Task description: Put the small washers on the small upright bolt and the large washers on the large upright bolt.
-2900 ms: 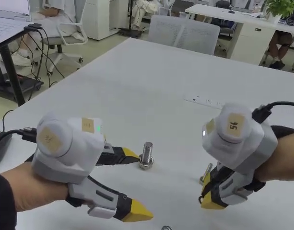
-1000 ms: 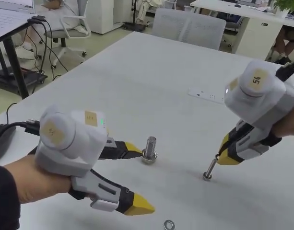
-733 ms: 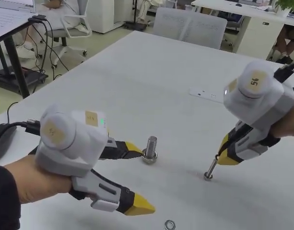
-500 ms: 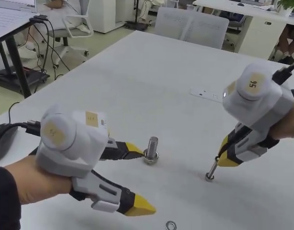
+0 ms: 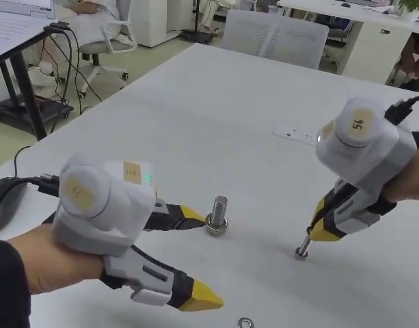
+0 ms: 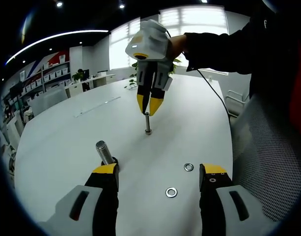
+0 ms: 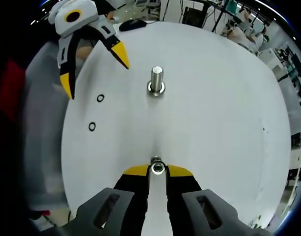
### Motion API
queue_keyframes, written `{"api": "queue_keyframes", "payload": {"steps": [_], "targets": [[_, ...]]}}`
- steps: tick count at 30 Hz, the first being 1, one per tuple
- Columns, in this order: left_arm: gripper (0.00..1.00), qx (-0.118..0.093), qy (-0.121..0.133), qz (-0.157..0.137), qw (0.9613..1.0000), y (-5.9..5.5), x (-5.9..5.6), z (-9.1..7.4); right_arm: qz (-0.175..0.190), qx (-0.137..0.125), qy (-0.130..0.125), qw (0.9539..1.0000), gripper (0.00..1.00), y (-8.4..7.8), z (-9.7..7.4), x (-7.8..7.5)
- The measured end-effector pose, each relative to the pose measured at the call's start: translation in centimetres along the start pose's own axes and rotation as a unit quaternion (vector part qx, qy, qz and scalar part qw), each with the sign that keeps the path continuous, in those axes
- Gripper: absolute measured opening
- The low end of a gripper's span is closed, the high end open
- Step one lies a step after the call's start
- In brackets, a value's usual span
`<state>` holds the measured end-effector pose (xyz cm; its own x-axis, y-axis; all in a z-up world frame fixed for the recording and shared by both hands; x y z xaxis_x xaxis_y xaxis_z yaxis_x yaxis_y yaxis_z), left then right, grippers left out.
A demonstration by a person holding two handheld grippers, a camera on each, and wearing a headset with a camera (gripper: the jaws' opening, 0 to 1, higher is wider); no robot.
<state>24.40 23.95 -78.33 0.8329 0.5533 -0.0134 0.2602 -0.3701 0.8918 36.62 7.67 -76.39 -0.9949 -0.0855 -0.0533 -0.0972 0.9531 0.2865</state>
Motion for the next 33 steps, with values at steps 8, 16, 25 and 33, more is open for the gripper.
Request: {"api": "queue_keyframes", "payload": {"steps": [8,16,25,33], "targets": [[0.66,0.000,0.000,-0.001,1.0000,-0.1,0.0,0.1,-0.002,0.004,0.004,1.0000,0.13,-0.2,1.1,0.0],[0.66,0.001,0.002,-0.002,1.0000,-0.1,0.0,0.0,0.000,0.008,0.009,0.9999,0.13,-0.4,1.8,0.4],[0.66,0.003,0.002,-0.003,1.0000,-0.2,-0.1,0.1,-0.004,0.019,0.013,0.9997,0.13,-0.9,3.4,0.3],[0.66,0.003,0.002,-0.004,1.0000,-0.2,0.0,0.0,-0.008,0.023,0.013,0.9996,0.14,-1.2,4.3,0.1]]}}
Point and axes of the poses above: the centre of the closed fingertips' face, and the gripper's own axes: z roughly forward along the fingers, x roughly to its left, y roughly out of its top, the point moved 6 cm from there along -z, roughly backward along the fingers, and after that the axes turned 2 degrees about -x, right-handed, at the moved point
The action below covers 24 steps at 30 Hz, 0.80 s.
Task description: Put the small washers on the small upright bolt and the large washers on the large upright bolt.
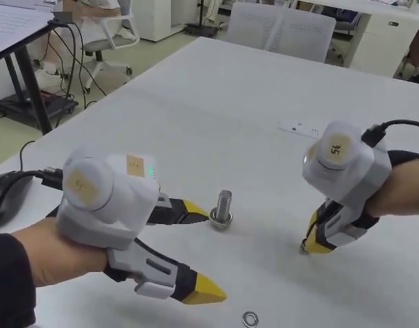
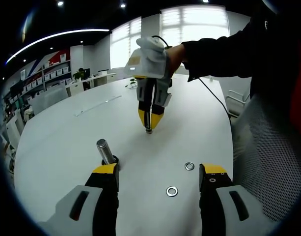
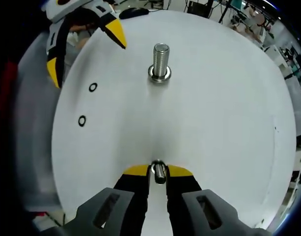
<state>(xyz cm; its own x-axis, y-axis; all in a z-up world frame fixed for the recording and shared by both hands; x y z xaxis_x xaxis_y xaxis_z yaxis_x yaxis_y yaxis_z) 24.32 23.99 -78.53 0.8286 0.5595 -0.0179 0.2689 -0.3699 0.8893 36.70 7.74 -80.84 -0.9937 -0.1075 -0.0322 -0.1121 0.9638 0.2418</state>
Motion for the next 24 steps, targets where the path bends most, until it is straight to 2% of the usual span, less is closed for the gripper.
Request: {"api": "queue_keyframes", "payload": {"steps": [17,24], "targets": [[0.66,0.000,0.000,-0.002,1.0000,0.05,0.16,0.03,-0.003,0.000,-0.003,1.0000,0.14,0.13,0.18,-0.24],[0.66,0.000,-0.001,-0.002,1.0000,0.05,0.14,0.08,-0.004,0.001,-0.006,1.0000,0.18,-0.12,0.12,-0.48]]}}
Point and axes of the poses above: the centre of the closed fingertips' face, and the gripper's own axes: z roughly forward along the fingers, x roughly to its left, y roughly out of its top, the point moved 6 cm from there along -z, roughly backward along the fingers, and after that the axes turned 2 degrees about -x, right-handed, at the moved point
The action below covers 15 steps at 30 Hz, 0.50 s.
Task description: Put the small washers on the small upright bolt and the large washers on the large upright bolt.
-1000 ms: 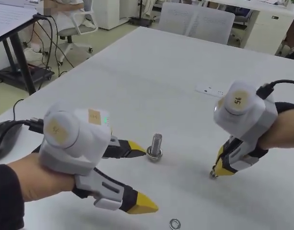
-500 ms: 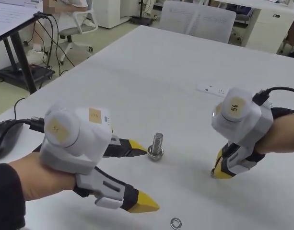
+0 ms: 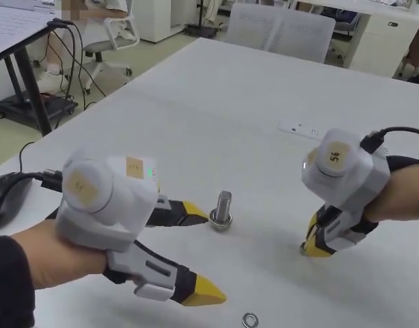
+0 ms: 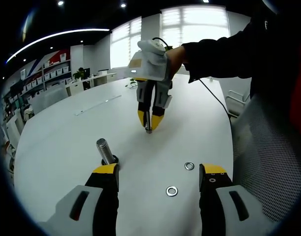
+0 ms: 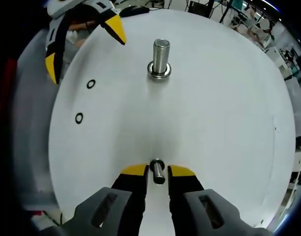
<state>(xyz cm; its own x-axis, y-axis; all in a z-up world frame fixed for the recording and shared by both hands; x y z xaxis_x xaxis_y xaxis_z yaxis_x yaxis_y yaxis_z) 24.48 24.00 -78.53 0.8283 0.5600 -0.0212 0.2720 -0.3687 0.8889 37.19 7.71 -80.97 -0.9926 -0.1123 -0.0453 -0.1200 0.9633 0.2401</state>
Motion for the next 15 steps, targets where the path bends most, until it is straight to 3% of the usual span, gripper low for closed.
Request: {"api": "queue_keyframes", "payload": {"steps": [15], "targets": [[0.66,0.002,-0.003,0.001,1.0000,0.0,-0.1,0.2,0.018,-0.004,-0.005,0.9998,0.36,-1.3,-0.5,0.0]]}}
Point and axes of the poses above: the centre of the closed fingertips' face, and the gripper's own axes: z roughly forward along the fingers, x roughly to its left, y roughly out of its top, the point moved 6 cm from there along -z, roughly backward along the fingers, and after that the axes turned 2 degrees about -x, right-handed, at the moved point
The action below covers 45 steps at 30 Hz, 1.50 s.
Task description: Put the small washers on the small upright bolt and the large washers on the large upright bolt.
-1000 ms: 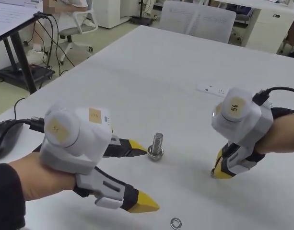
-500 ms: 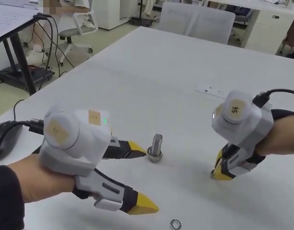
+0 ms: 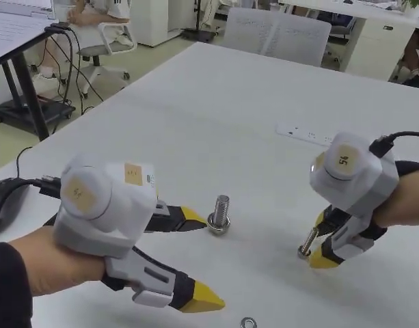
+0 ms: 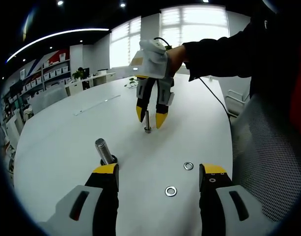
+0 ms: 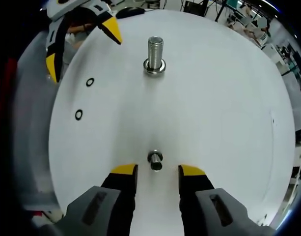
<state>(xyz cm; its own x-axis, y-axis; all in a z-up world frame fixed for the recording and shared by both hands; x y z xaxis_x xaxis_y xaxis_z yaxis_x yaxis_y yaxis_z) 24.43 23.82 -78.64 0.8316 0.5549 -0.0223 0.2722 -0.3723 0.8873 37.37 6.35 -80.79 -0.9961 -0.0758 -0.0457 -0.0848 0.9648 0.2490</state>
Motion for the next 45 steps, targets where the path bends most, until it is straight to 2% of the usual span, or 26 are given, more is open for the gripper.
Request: {"api": "queue_keyframes", "payload": {"steps": [2,9,18,26,37,45], "targets": [[0.66,0.000,0.000,0.001,1.0000,0.0,0.0,0.0,0.006,-0.004,0.000,1.0000,0.39,-0.2,-0.1,0.1],[0.66,-0.002,-0.001,0.002,1.0000,0.1,-0.1,0.0,0.018,-0.008,-0.002,0.9998,0.43,-0.8,-0.5,0.5],[0.66,-0.001,0.000,0.002,1.0000,0.1,-0.1,0.0,0.034,-0.010,0.000,0.9994,0.44,-2.0,-1.0,1.6],[0.66,0.000,-0.001,0.005,1.0000,0.1,-0.1,0.1,0.038,-0.009,0.002,0.9992,0.44,-2.5,-1.2,2.8],[0.66,-0.002,-0.001,0.007,1.0000,0.3,-0.1,0.0,0.026,-0.015,0.014,0.9995,0.44,-1.7,-1.7,4.7],[0.66,-0.004,0.000,0.009,1.0000,0.4,0.0,0.0,0.003,-0.028,0.034,0.9990,0.42,-0.1,-1.1,7.6]]}}
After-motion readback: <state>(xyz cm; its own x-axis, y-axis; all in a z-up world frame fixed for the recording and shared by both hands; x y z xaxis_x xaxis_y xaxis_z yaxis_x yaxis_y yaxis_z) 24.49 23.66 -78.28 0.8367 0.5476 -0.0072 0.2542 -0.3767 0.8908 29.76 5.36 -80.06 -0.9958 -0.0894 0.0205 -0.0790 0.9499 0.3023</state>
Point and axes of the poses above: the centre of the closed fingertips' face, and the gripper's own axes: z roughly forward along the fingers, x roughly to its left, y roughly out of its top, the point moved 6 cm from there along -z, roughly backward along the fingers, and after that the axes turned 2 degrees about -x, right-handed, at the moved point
